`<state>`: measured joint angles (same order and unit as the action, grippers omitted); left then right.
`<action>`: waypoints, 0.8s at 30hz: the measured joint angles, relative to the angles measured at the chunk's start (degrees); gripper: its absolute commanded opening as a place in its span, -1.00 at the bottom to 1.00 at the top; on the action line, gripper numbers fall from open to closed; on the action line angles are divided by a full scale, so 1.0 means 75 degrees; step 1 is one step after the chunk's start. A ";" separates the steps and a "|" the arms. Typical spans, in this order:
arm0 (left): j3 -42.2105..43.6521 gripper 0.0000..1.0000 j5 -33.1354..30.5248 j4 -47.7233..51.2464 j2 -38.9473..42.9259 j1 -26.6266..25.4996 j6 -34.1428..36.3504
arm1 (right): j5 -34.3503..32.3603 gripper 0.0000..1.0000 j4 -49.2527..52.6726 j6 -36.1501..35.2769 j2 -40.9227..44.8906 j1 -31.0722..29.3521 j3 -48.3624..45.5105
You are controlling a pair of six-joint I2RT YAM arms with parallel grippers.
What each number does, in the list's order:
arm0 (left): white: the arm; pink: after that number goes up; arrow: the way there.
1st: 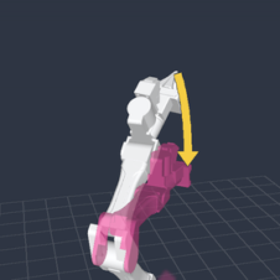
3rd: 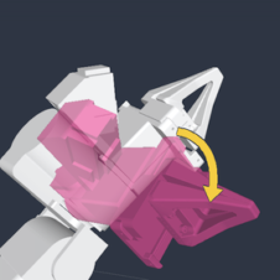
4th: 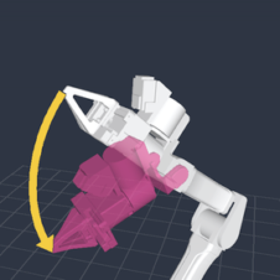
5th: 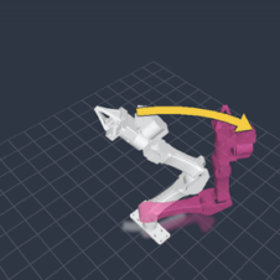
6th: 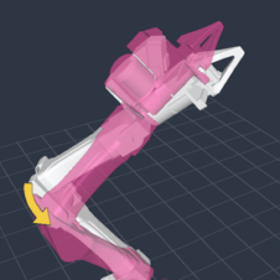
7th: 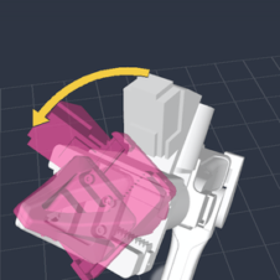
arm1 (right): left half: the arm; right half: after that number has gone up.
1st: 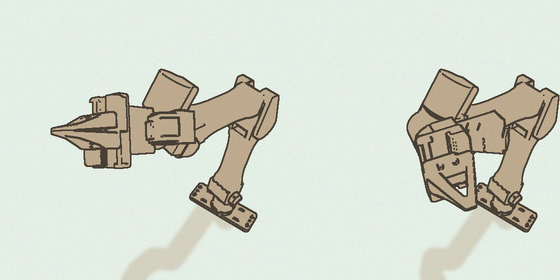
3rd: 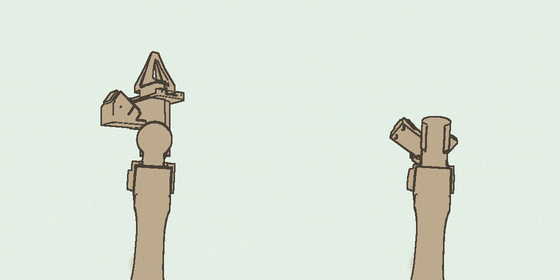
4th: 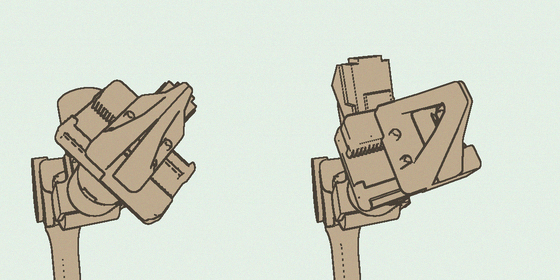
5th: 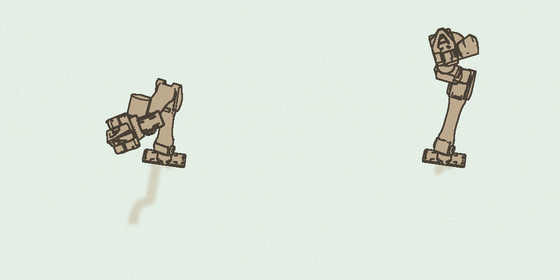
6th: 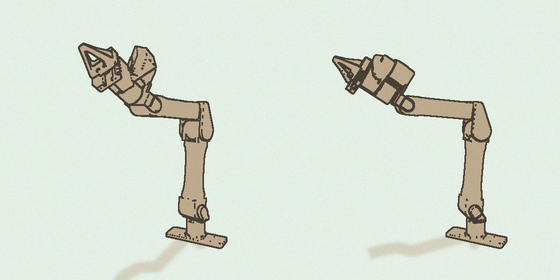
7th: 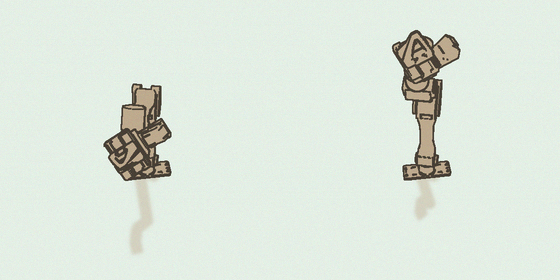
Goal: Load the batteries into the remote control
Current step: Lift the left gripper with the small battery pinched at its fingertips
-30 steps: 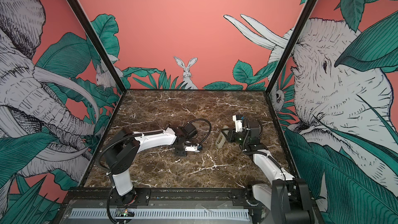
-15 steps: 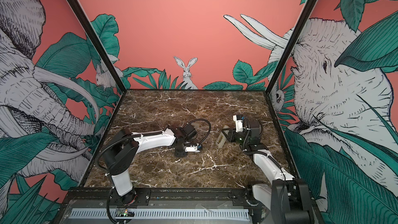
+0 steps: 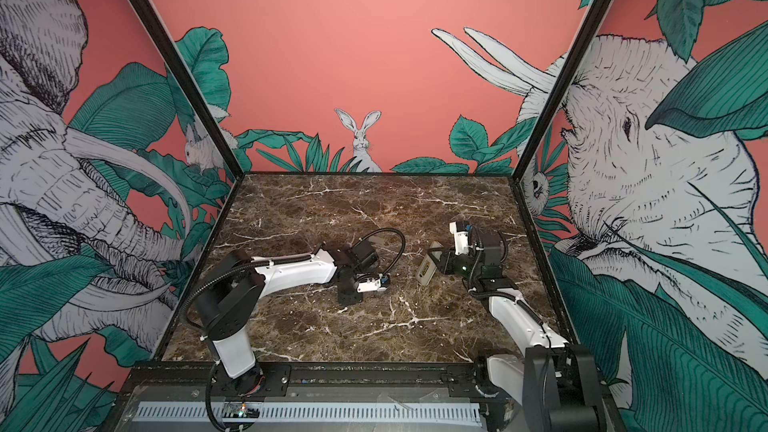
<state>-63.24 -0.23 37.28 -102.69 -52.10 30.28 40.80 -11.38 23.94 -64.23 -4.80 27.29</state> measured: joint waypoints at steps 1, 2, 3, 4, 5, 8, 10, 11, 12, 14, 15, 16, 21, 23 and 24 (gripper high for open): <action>0.0026 -1.00 0.0012 -0.0015 0.0029 0.0000 -0.0236 | 0.0015 -1.00 -0.0003 0.0003 0.0000 0.0000 0.0000; 0.0041 -1.00 0.0026 -0.0023 0.0041 0.0003 -0.0487 | 0.0017 -1.00 -0.0006 0.0003 0.0000 0.0000 0.0000; 0.0041 -1.00 0.0032 -0.0023 0.0044 0.0000 -0.0775 | 0.0020 -1.00 -0.0009 0.0003 0.0000 0.0000 0.0000; 0.0041 -1.00 0.0017 -0.0020 0.0041 0.0000 -0.1081 | 0.0023 -1.00 -0.0012 0.0003 0.0000 0.0000 0.0000; 0.0015 -1.00 0.0003 0.0020 0.0041 0.0000 -0.1373 | 0.0023 -1.00 -0.0015 0.0006 0.0000 0.0000 0.0000; -0.0169 -1.00 0.0015 0.0315 0.0038 0.0000 -0.2299 | 0.0050 -1.00 -0.0041 0.0012 0.0000 0.0000 0.0000; -0.0361 -1.00 -0.0050 0.0530 0.0038 0.0000 -0.2876 | 0.0067 -1.00 -0.0055 0.0020 0.0000 0.0000 0.0000; -0.0460 -1.00 -0.0096 0.0615 0.0038 0.0000 -0.3171 | 0.0076 -1.00 -0.0058 0.0035 0.0000 0.0000 0.0000; -0.0513 -1.00 -0.0090 0.0647 0.0041 0.0000 -0.3436 | 0.0079 -1.00 -0.0073 0.0041 0.0000 0.0000 0.0000; -0.0548 -1.00 -0.0076 0.0647 0.0041 0.0000 -0.3987 | 0.0085 -1.00 -0.0111 0.0055 0.0000 0.0000 0.0000; -0.0548 -1.00 -0.0041 0.0644 0.0041 0.0000 -0.4252 | 0.0085 -1.00 -0.0131 0.0061 0.0000 0.0000 0.0000; -0.0545 -1.00 0.0003 0.0629 0.0041 0.0000 -0.4479 | 0.0090 -1.00 -0.0146 0.0067 0.0000 0.0000 0.0000; -0.0498 -1.00 -0.0023 0.0358 0.0041 -0.0093 -0.5464 | 0.0163 -1.00 -0.0166 0.0073 0.0000 -0.0003 0.0000; -0.0399 -1.00 -0.0117 0.0175 0.0041 -0.0143 -0.5732 | 0.0187 -1.00 -0.0169 0.0093 0.0000 -0.0003 0.0000; -0.0315 -1.00 -0.0157 0.0076 0.0041 -0.0157 -0.5875 | 0.0192 -1.00 -0.0169 0.0099 0.0000 -0.0003 0.0000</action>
<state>-65.60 -1.41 37.85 -102.39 -53.28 -13.78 42.24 -12.64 24.69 -64.23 -4.82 27.29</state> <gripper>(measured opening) 0.112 0.217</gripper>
